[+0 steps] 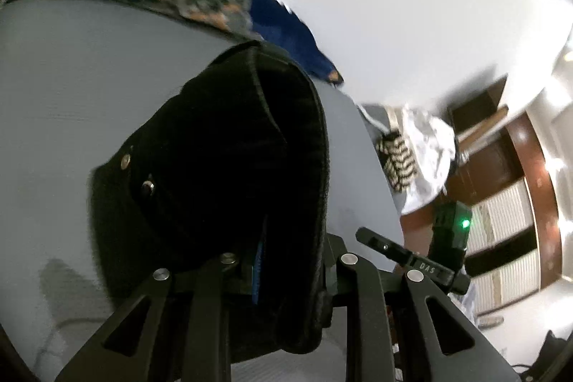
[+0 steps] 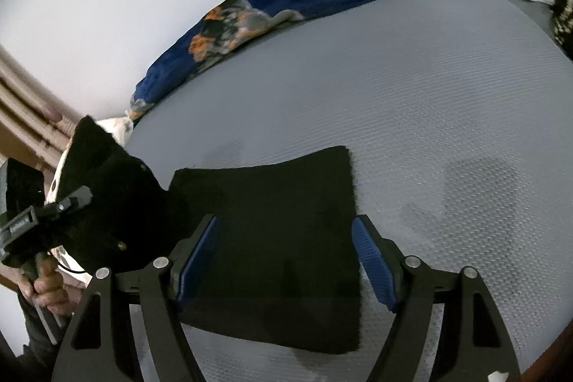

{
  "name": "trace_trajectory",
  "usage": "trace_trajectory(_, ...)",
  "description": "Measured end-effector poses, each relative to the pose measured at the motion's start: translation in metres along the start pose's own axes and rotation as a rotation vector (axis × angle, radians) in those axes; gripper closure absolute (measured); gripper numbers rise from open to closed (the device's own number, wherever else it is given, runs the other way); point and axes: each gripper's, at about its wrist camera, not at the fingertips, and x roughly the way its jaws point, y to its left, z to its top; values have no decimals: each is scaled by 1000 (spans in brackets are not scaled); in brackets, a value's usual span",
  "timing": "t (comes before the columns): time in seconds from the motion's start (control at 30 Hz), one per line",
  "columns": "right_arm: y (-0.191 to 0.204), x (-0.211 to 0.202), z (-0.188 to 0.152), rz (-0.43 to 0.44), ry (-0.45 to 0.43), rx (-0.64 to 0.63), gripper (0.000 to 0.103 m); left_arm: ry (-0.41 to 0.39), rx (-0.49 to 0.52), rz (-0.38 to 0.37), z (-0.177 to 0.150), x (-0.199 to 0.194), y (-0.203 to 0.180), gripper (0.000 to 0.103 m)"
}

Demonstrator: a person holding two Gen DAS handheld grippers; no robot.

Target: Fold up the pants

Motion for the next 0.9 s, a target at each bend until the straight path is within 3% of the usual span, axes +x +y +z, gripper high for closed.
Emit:
trace_trajectory(0.2,-26,8,-2,10,13,55,29,120,60,19,-15,61,-22,80)
trace_trajectory(0.43,-37,19,-9,21,43,75,29,161,185,178,-43,117,-30,80)
trace_trajectory(0.53,-34,22,-11,45,58,59,29,135,210,203,-47,120,-39,71)
trace_trajectory(0.57,-33,24,-11,69,65,57,29,135,217,202,-48,121,-41,64)
trace_trajectory(0.6,-32,27,-10,92,71,57,29,132,232,187,-50,119,-43,47)
trace_trajectory(0.67,-32,34,-10,136,94,63,29,111,257,177,-54,113,-48,29)
trace_trajectory(0.8,-35,52,-8,249,146,100,29,76,306,173,-60,94,-50,29)
trace_trajectory(0.9,-37,61,-7,298,169,112,29,35,258,201,-63,71,-33,29)
